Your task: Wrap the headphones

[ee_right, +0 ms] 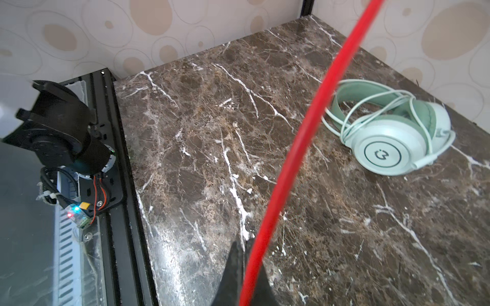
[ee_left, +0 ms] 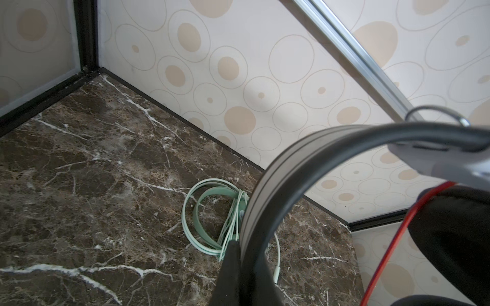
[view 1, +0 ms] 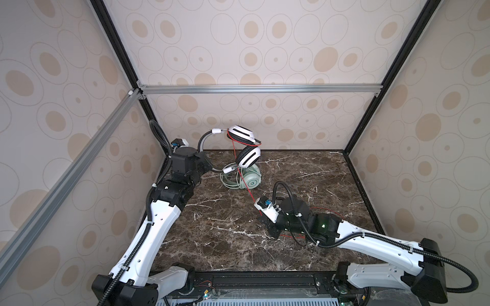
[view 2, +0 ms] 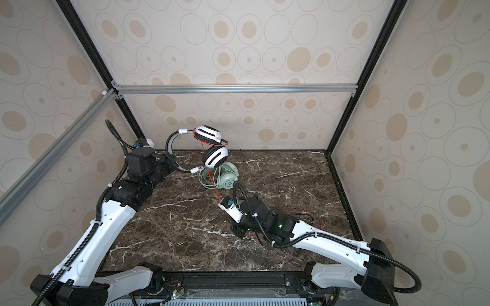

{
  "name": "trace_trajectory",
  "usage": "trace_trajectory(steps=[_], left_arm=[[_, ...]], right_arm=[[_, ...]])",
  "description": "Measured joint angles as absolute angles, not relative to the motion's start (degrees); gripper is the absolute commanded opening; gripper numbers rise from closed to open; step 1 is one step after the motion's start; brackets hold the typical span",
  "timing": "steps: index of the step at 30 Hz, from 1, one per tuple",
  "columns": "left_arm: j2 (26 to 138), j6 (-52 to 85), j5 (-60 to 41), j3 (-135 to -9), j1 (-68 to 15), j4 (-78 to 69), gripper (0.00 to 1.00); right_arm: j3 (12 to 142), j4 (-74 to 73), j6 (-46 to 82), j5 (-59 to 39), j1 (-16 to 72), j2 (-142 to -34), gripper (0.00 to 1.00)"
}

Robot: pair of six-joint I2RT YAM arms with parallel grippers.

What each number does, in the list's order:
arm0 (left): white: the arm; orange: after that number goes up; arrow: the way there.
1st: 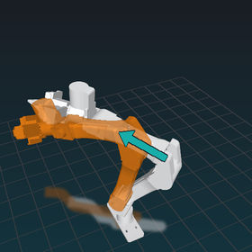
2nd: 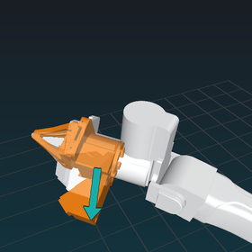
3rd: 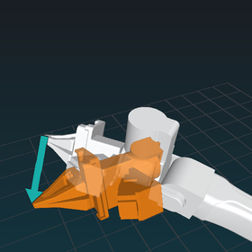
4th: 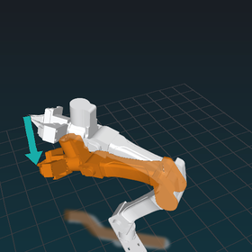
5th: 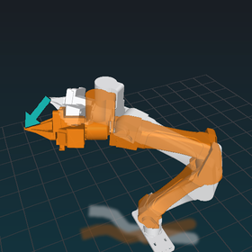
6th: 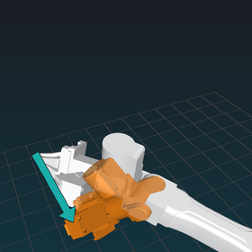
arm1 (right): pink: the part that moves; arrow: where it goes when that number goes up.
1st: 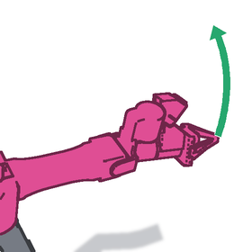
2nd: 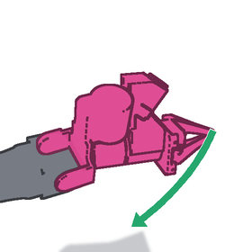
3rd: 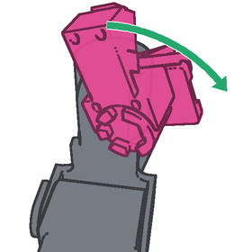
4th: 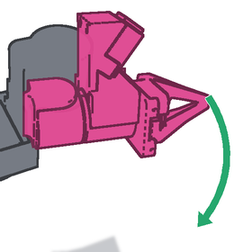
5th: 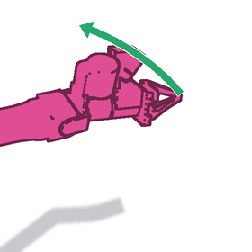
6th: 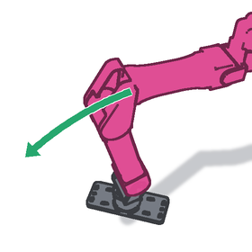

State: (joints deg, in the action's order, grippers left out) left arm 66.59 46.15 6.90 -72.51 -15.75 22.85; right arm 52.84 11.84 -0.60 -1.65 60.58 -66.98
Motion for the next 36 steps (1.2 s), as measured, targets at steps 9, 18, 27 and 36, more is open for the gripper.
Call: trace_trajectory(steps=[9,18,27,36], left_arm=[[68.3,40.2,11.4,-71.7,-15.8,24.9,0.00],[68.4,31.4,16.8,-70.5,-17.2,26.3,0.00],[67.2,22.3,20.7,-69.5,-21.5,30.0,0.00],[66.4,14.2,21.4,-69.5,-26.4,33.9,0.00]], right_arm=[[61.7,16.0,-4.3,-0.8,64.5,-69.7,0.00],[74.8,24.3,-9.4,2.0,64.6,-73.8,0.00],[84.7,33.2,-13.7,6.7,64.6,-78.4,0.00],[91.1,41.5,-15.8,9.9,62.0,-80.6,0.00]])
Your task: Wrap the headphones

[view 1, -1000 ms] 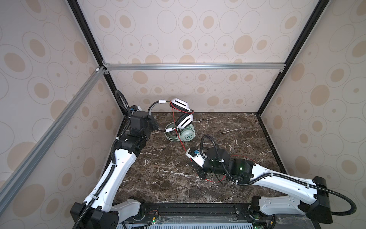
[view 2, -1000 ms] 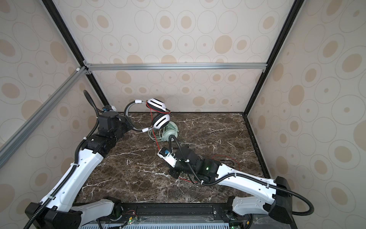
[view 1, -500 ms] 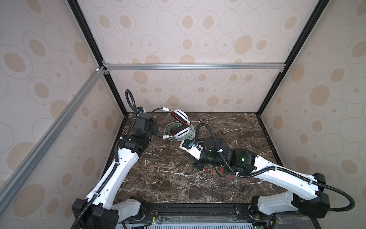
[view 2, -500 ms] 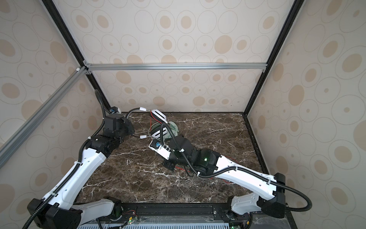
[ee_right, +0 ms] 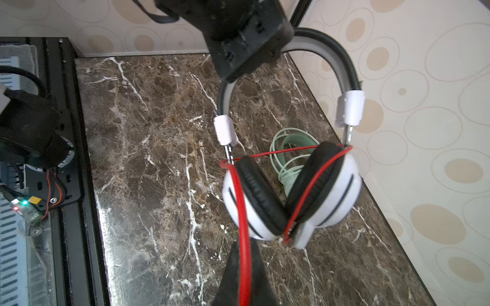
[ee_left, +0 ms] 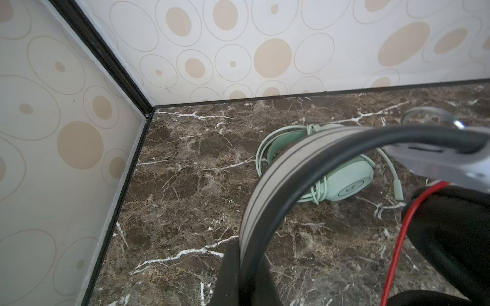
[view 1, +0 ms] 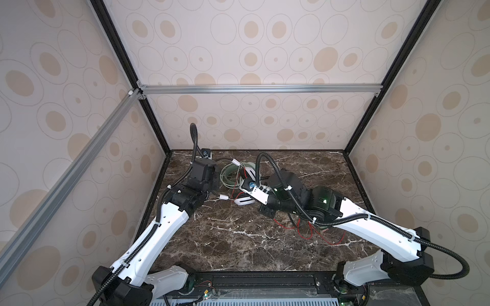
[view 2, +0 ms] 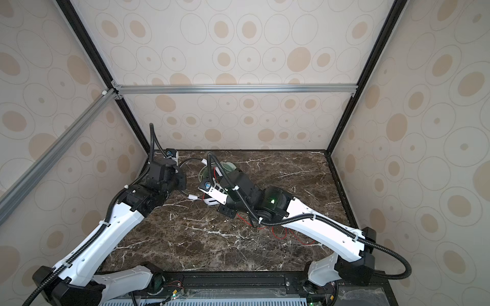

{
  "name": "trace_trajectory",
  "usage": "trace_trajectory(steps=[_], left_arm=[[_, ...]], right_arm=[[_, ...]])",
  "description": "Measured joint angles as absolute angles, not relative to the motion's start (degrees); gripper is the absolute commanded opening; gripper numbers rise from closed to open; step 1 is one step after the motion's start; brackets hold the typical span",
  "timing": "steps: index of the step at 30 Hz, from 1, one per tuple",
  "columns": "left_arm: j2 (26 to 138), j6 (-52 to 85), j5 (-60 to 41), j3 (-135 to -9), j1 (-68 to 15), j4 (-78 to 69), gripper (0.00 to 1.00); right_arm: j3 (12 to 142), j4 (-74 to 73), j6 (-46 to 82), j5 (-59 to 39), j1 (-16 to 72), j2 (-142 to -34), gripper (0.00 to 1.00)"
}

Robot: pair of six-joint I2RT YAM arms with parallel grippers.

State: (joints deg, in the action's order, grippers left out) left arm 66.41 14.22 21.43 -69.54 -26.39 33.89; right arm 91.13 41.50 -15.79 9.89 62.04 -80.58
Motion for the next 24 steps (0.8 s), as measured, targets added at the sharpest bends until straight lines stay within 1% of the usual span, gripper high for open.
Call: trace_trajectory(steps=[8,19,24], left_arm=[[64.9,8.5,19.2,-69.5,-27.4,35.5,0.00],[62.7,3.0,6.5,-68.6,-27.8,35.7,0.00],[61.7,2.7,2.6,-67.7,-28.1,35.7,0.00]], right_arm=[[95.2,47.5,-17.5,11.7,59.2,-81.6,0.00],[99.8,51.6,-18.8,11.2,54.7,-85.4,0.00],[99.7,51.7,-17.8,8.4,50.9,-85.9,0.00]])
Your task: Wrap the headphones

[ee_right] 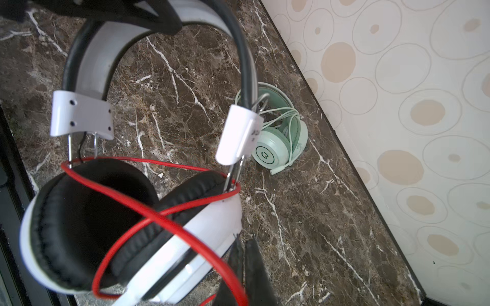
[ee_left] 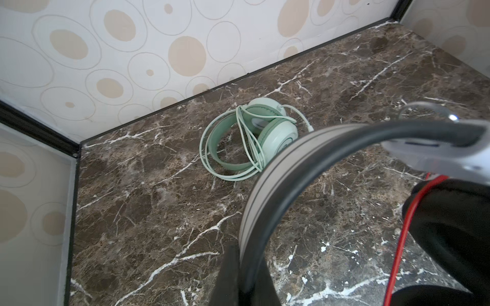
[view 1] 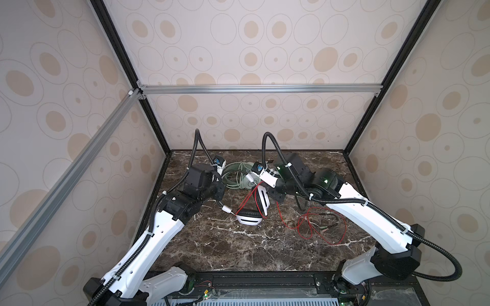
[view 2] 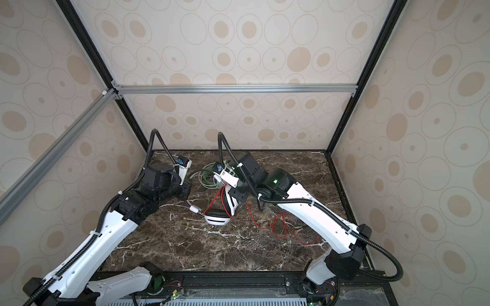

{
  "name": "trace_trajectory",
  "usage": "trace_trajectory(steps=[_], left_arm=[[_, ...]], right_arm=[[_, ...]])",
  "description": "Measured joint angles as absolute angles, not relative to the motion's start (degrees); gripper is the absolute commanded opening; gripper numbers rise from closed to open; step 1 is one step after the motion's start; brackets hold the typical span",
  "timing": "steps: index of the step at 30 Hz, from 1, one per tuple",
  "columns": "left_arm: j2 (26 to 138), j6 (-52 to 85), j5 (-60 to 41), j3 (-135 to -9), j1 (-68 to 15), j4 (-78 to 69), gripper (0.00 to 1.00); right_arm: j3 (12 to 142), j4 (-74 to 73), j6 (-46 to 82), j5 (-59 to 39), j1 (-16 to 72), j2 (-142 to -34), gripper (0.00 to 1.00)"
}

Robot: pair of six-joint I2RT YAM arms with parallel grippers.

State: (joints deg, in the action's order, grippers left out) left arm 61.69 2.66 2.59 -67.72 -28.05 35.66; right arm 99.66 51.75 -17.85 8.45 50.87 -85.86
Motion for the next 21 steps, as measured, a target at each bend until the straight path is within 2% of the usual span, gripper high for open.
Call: trace_trajectory(steps=[5,13,21], left_arm=[[60.9,2.7,-0.1,-67.1,-28.1,35.4,0.00],[59.7,3.0,-5.8,-67.0,-28.1,35.2,0.00],[59.7,4.0,-10.1,-67.2,-28.1,35.3,0.00]], right_arm=[[97.9,50.2,-15.8,4.5,47.7,-85.8,0.01],[93.1,47.0,-13.7,-0.3,44.3,-85.4,0.07],[86.3,41.0,-11.7,-4.8,41.8,-80.9,0.12]])
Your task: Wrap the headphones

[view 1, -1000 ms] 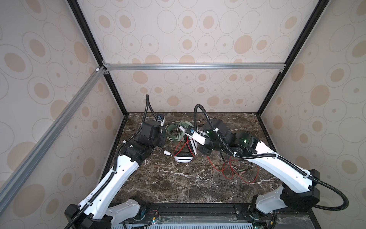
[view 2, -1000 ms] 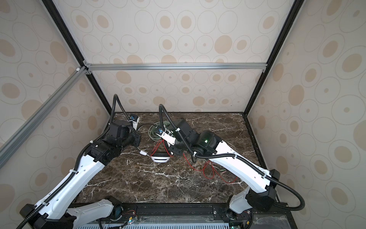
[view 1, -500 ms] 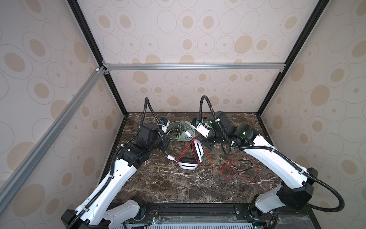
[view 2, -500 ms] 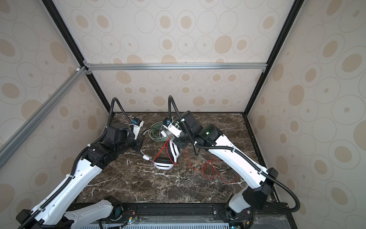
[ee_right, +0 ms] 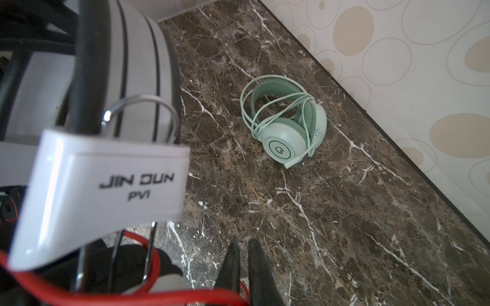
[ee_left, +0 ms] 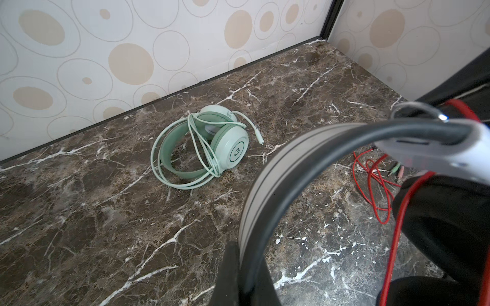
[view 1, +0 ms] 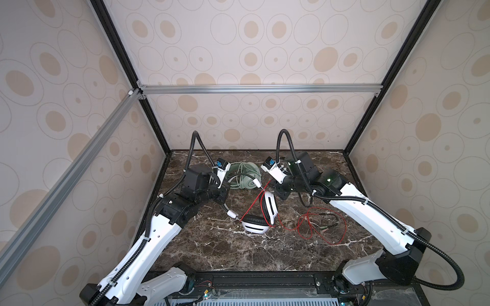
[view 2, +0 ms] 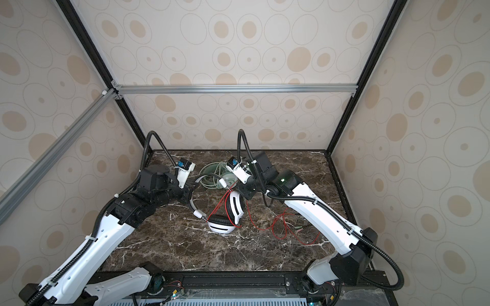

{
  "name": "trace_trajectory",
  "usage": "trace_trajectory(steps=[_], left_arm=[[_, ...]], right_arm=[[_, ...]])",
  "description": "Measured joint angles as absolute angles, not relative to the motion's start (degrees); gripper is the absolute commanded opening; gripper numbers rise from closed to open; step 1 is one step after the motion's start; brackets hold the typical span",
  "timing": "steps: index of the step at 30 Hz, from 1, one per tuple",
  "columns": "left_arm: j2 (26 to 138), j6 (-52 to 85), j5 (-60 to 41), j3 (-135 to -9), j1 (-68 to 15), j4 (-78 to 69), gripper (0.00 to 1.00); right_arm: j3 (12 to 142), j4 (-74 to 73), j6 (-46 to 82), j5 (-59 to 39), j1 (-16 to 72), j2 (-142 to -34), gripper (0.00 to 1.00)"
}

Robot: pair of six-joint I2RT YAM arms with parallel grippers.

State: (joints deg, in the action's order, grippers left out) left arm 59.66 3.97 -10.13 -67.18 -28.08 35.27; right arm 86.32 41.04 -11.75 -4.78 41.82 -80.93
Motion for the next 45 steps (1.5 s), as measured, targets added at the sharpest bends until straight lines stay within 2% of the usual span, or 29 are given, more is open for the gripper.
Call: trace_trajectory(steps=[7,17,22,30,45], left_arm=[[59.1,5.3,-12.4,-71.0,-28.1,36.0,0.00],[59.2,6.9,-15.5,-79.3,-28.1,36.9,0.00],[59.9,8.3,-16.9,-82.2,-28.1,37.3,0.00],[60.9,11.2,-17.1,-85.3,-28.1,37.3,0.00],[63.2,17.8,-14.5,-92.5,-28.1,34.6,0.00]], right_arm=[[76.8,32.6,-10.4,-8.3,40.0,-73.9,0.17],[66.5,18.9,-5.4,-15.4,37.7,-70.9,0.28],[60.1,11.9,-1.9,-17.7,37.1,-69.0,0.30],[53.5,3.4,2.7,-18.2,36.3,-65.7,0.30],[42.7,-2.7,7.7,-15.2,35.9,-60.9,0.26]])
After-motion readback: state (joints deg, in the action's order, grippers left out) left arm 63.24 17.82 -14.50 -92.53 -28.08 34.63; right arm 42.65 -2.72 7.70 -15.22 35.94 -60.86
